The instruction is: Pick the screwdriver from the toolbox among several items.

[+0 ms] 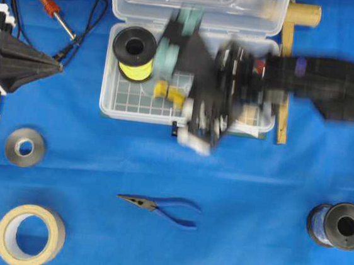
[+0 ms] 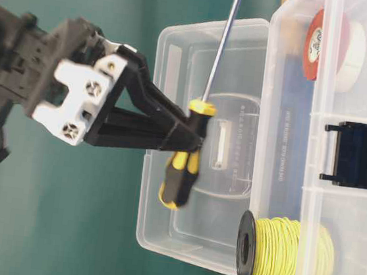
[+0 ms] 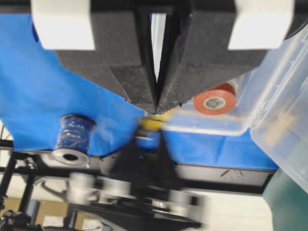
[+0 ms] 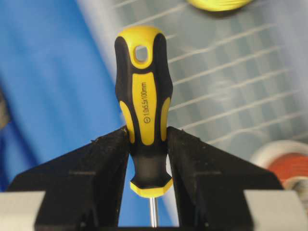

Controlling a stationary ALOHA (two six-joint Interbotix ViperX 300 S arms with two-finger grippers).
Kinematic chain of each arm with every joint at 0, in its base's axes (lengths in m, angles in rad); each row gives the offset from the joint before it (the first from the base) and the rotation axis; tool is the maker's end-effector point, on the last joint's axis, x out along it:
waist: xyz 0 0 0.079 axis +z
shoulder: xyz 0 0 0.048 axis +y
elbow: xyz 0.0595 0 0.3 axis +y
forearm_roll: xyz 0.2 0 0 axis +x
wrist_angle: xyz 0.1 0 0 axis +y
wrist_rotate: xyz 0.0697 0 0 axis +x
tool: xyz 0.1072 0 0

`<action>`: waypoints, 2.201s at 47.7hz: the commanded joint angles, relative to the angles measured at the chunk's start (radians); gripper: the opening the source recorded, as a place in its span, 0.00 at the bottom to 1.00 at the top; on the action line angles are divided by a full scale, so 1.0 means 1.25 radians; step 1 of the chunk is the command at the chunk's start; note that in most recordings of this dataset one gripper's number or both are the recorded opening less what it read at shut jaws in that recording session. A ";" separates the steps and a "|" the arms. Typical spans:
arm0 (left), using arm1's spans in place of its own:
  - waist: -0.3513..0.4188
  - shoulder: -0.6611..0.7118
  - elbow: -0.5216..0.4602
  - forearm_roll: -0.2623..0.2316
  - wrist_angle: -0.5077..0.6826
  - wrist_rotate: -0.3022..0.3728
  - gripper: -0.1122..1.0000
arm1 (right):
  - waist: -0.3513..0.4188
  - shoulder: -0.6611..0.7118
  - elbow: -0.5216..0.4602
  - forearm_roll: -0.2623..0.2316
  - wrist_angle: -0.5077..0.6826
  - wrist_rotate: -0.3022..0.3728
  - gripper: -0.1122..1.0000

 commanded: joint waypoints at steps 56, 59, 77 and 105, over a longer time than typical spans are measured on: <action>0.004 0.001 0.007 -0.001 -0.004 -0.002 0.10 | 0.136 0.290 -0.104 -0.055 -0.096 0.085 0.72; 0.004 0.000 0.009 -0.001 -0.002 -0.006 0.10 | 0.136 0.254 -0.096 -0.069 -0.070 0.085 0.82; 0.004 -0.004 0.011 -0.001 0.005 -0.011 0.10 | 0.153 -0.112 0.171 -0.189 -0.129 0.118 0.77; 0.004 -0.004 0.018 -0.001 0.004 -0.016 0.10 | 0.155 -0.685 0.736 -0.410 -0.391 0.256 0.77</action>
